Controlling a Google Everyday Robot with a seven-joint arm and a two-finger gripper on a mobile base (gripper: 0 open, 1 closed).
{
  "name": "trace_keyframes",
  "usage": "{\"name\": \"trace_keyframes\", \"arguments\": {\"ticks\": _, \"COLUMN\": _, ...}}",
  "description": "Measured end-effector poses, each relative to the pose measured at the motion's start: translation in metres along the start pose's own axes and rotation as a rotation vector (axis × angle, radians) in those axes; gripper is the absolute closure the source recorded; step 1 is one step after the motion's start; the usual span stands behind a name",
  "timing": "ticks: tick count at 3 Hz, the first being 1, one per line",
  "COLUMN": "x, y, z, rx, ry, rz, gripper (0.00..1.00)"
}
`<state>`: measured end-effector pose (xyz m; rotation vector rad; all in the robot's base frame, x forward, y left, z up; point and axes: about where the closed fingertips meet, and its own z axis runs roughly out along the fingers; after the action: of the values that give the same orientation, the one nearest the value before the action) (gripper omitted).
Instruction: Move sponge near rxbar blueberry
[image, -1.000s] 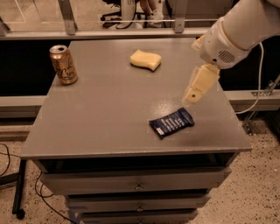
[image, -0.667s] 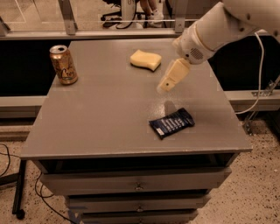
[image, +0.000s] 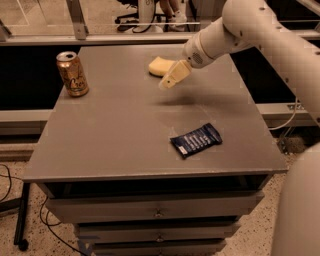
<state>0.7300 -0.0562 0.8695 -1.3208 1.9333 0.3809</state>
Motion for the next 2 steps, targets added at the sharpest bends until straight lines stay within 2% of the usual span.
{"name": "trace_keyframes", "arguments": {"ticks": 1, "x": 0.006, "y": -0.034, "z": 0.027, "rx": 0.038, "ry": -0.014, "rz": 0.056, "gripper": 0.0}}
{"name": "trace_keyframes", "arguments": {"ticks": 2, "x": 0.014, "y": -0.055, "z": 0.043, "rx": 0.051, "ry": -0.005, "rz": 0.12, "gripper": 0.16}}
